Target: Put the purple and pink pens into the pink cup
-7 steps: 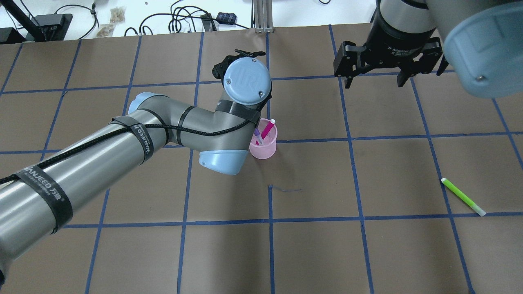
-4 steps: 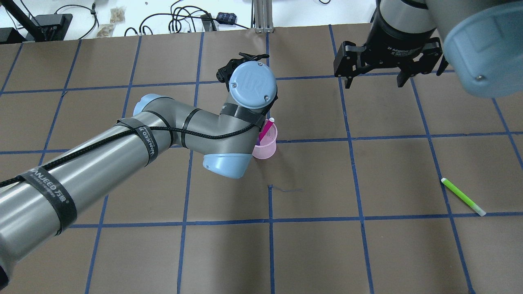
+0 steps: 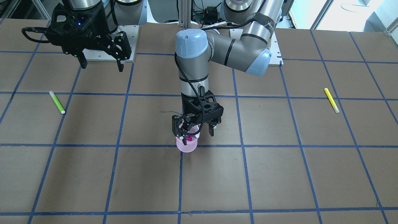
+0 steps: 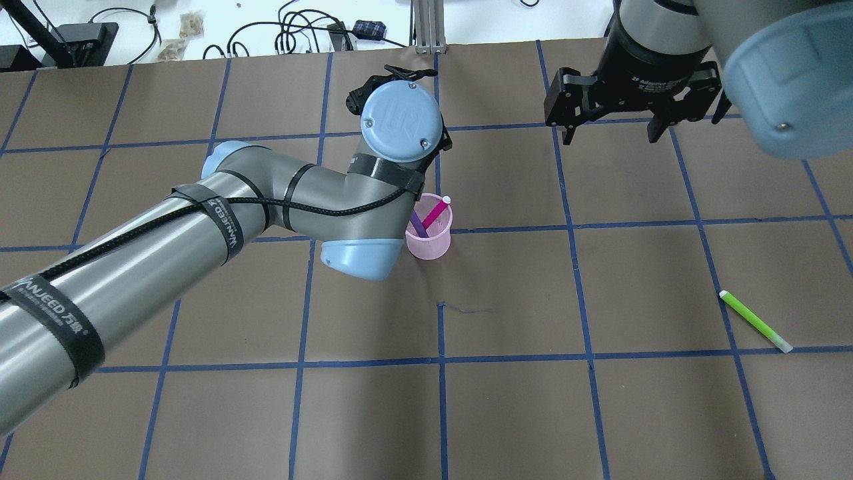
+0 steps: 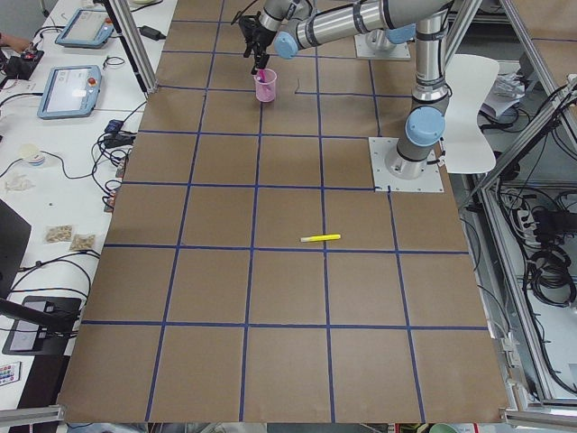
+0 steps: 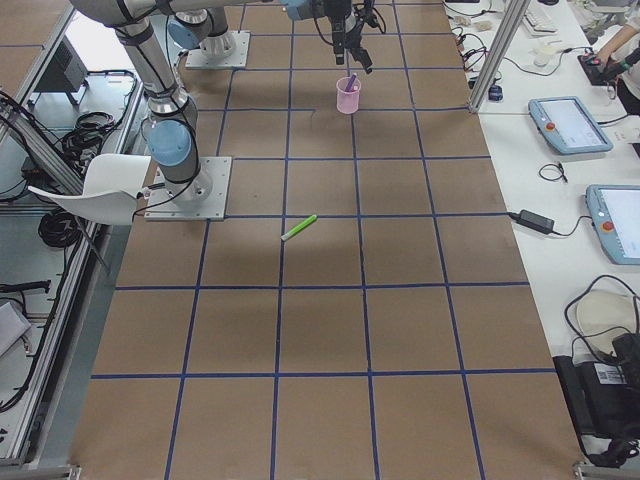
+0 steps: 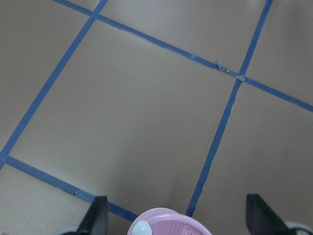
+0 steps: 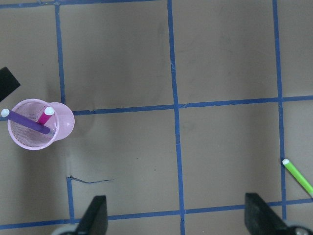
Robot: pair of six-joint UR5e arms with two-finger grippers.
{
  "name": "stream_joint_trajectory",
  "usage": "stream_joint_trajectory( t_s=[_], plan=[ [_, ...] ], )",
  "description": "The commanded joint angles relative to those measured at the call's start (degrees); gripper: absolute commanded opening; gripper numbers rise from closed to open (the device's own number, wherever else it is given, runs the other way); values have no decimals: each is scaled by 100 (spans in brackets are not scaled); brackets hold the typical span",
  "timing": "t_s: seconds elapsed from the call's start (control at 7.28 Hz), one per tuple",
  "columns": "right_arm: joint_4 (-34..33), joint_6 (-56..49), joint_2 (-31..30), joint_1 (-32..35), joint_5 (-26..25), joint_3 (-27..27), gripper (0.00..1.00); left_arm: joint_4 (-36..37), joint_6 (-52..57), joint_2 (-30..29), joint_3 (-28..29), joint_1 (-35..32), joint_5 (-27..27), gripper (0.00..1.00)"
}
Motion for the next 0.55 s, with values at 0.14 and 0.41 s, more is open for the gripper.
stream_joint_trajectory(
  t_s=[0.14,0.41],
  plan=[
    [21,-2,-7,0,0,0,100,-1544,1461,299,449,958,-854,100],
    [-14,-2,2,-35,9,0,100,-2700,2401,581,827,1502,-2236,100]
  ],
)
